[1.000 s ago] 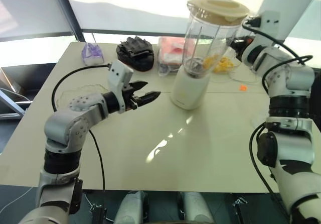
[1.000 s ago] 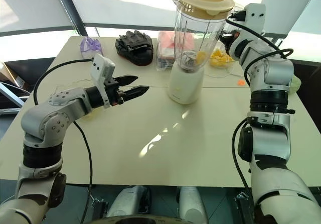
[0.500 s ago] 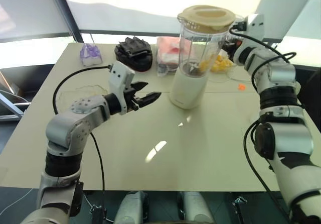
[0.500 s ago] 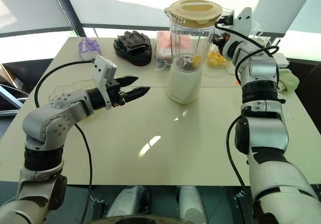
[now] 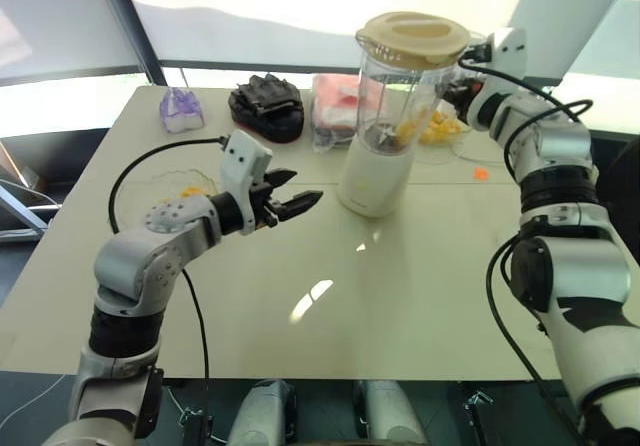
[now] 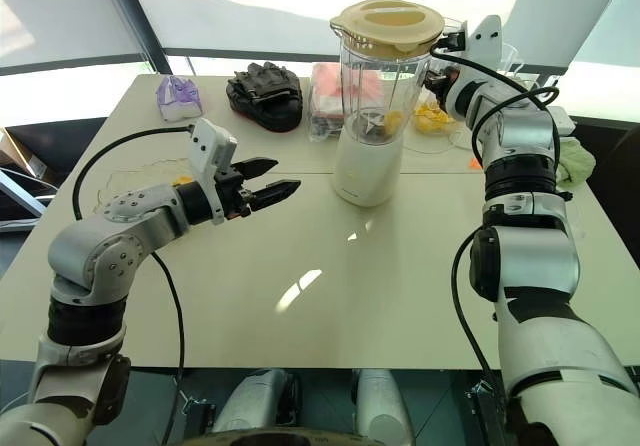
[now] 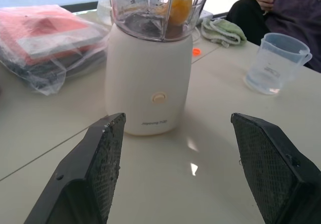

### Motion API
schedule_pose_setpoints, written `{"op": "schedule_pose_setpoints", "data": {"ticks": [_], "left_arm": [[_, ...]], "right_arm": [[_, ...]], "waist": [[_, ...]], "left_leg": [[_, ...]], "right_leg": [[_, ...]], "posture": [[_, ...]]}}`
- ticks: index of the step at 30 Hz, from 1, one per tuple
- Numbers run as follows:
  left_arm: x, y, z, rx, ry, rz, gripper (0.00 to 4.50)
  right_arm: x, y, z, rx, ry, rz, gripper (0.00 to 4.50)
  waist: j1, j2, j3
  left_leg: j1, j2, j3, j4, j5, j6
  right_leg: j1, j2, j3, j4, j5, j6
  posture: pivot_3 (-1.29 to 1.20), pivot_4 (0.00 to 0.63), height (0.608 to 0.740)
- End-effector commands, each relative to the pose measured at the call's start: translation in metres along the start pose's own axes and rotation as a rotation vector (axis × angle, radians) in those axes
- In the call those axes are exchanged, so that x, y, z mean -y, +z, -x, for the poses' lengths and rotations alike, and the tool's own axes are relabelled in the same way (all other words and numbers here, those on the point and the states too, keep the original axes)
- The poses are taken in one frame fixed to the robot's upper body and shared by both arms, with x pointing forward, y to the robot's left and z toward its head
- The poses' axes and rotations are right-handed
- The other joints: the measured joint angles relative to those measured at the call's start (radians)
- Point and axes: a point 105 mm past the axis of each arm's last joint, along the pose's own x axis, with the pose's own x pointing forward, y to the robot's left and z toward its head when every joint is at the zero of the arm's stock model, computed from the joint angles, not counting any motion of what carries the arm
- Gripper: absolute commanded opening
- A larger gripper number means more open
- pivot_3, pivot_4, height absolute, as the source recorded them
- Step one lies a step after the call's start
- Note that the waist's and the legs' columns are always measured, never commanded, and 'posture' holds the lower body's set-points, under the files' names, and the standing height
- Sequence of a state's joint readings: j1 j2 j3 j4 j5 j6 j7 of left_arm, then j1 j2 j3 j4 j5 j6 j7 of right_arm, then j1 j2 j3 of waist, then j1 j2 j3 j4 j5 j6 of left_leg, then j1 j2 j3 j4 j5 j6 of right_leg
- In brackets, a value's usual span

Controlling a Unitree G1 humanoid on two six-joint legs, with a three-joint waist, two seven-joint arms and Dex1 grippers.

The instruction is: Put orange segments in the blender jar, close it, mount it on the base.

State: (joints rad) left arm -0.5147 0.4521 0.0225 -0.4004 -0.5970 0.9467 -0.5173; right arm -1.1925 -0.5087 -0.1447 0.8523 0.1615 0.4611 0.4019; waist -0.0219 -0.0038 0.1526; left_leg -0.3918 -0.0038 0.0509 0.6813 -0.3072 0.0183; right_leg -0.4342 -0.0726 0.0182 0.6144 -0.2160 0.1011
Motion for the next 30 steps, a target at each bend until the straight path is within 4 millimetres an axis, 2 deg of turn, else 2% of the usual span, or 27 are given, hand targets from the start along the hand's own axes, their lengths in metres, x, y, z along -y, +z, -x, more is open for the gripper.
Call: {"op": "schedule_pose_setpoints", "data": {"ticks": [1, 7, 9, 10, 14, 22, 30], "left_arm": [[0.001, 0.013, 0.003, 0.043, 0.009, -0.055, 3.48], [0.000, 0.012, 0.002, 0.041, 0.013, -0.054, 3.48], [-0.001, 0.012, 0.002, 0.042, 0.014, -0.054, 3.48], [-0.001, 0.012, 0.002, 0.042, 0.015, -0.054, 3.48], [0.000, 0.012, 0.001, 0.043, 0.014, -0.053, 3.48], [0.000, 0.011, 0.001, 0.045, 0.015, -0.051, 3.48], [-0.008, 0.018, 0.000, 0.082, 0.047, -0.063, 3.48]], "right_arm": [[0.002, -0.006, 0.000, -0.029, -0.012, 0.006, 0.94], [0.002, -0.012, 0.000, -0.055, -0.013, 0.043, 0.94], [0.002, -0.013, 0.000, -0.056, -0.013, 0.048, 1.98], [0.002, -0.013, 0.001, -0.057, -0.014, 0.058, 2.28], [0.003, -0.014, 0.003, -0.060, -0.018, 0.070, 4.37], [0.015, -0.025, 0.014, -0.071, -0.070, 0.103, 4.44], [0.018, -0.046, 0.043, -0.056, -0.111, 0.125, 4.44]], "waist": [[0.000, 0.000, 0.000], [0.000, 0.000, 0.000], [0.000, 0.000, 0.000], [0.000, 0.000, 0.000], [0.001, 0.002, 0.001], [0.001, 0.002, 0.001], [0.006, 0.002, 0.001]], "left_leg": [[0.000, 0.000, 0.000, 0.000, 0.000, 0.000], [0.000, 0.000, 0.000, 0.000, 0.000, 0.000], [0.000, 0.000, 0.000, 0.000, 0.000, 0.000], [0.000, 0.000, 0.000, 0.000, 0.000, 0.000], [-0.001, 0.000, 0.000, 0.000, 0.000, 0.000], [-0.001, 0.000, 0.000, -0.001, 0.000, 0.000], [-0.002, -0.001, 0.000, -0.001, 0.000, 0.000]], "right_leg": [[0.000, 0.000, 0.000, 0.000, 0.000, 0.000], [0.000, 0.000, 0.000, 0.000, 0.000, 0.000], [0.000, 0.000, 0.000, 0.000, 0.000, -0.001], [0.000, 0.000, 0.000, 0.000, 0.000, -0.001], [-0.001, -0.001, 0.000, -0.001, 0.000, -0.001], [-0.002, -0.001, -0.001, -0.001, 0.000, 0.000], [-0.001, -0.002, -0.001, -0.001, 0.000, 0.000]], "posture": [[0.00, 0.150, 0.740], [0.00, 0.150, 0.740], [0.00, 0.150, 0.740], [0.00, 0.150, 0.740], [0.00, 0.150, 0.740], [0.00, 0.150, 0.740], [0.00, 0.150, 0.740]]}}
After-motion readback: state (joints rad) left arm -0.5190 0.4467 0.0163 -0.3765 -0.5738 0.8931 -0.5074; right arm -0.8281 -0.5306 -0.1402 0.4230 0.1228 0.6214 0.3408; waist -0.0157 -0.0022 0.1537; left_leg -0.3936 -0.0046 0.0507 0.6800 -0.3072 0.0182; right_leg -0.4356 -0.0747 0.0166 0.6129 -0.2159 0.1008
